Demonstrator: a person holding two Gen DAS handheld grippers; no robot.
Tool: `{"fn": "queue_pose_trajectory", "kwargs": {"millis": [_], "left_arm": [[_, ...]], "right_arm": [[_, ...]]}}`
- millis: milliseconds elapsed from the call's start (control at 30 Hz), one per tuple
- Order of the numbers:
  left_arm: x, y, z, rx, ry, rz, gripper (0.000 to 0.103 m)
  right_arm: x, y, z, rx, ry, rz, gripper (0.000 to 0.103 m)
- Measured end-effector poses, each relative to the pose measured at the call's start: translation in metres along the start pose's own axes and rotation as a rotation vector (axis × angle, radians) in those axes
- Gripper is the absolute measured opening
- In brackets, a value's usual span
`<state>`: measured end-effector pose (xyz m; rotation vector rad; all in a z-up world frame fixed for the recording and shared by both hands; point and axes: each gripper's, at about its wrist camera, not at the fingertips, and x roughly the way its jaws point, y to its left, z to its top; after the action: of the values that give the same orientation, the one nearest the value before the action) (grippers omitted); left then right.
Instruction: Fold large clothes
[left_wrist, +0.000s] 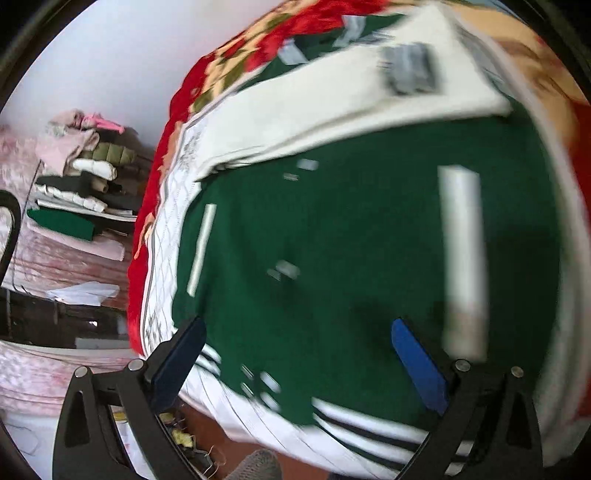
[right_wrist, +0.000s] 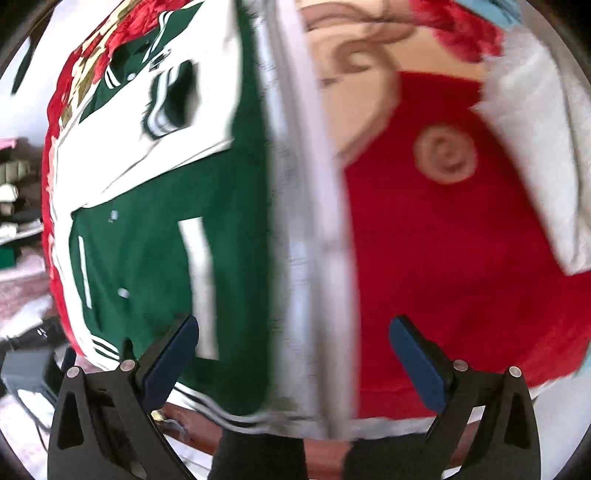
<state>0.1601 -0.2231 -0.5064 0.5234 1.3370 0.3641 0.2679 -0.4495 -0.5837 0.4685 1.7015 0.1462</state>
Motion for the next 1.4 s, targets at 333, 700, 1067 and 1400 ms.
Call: {"fn": "queue_pose_trajectory", "kwargs": {"millis": [333,700,1067,1400], "left_arm": [[-0.014,-0.14,-0.033,0.126,0.051,0.251,0.103],[0.044,-0.106,-0.002,-0.064,0.178,0.308,0.096],[0.016,-0.067,0.023,-0.217,0.156,0.127,0.01],[0.017,-0.04,0.027,-0.206,0.135,-0.01,0.007]], "right_arm": [[0.01,-0.086,0.022,-0.012,0.044,-0.009,0.103],[0.058,-0.057,0.056,-0.085,0.044,0.111,0.103],[0.087,0.025,0.129,-0.1,-0.085,0.573,0.103],[0.112,0.058,0.154,0.09,-0.138,0.643,0.014]]}}
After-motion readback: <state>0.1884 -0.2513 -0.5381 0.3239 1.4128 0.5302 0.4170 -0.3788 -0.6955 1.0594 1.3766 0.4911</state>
